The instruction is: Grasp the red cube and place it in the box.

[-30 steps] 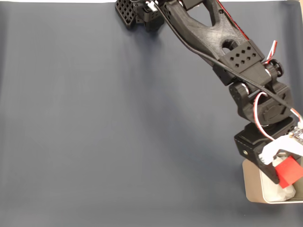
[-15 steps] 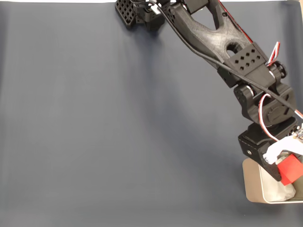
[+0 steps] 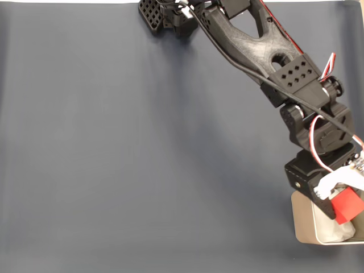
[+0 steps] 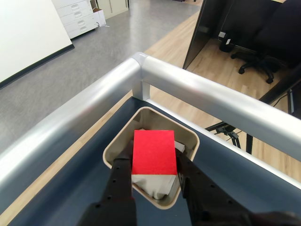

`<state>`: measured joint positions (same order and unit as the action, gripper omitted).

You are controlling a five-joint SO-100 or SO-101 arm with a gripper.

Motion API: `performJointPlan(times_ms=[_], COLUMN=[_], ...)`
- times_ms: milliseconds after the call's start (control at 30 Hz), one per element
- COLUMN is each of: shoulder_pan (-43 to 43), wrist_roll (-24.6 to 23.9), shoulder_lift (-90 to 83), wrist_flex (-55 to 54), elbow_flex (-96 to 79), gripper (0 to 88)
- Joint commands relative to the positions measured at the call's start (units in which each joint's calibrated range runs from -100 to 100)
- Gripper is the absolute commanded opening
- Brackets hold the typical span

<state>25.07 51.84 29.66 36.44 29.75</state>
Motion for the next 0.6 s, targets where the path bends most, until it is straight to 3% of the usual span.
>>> performJointPlan(times_ms=[0,133,333,467,567], shoulder_pan=[-0.64,-0.86,-1.42,-1.78,-1.85], wrist_roll=[-0.2,-0.15,1.27,2.74,3.47], shoulder_lift=[-0.54,-0.45,-0.8,-1.32,-1.49], wrist_flex=[0.29,0.04,-0.45,-0.37,-0.45], elbow_flex=[3.83,3.92,4.01,4.01,4.29], gripper=[6.2,8.8,33.8,44.0,46.9])
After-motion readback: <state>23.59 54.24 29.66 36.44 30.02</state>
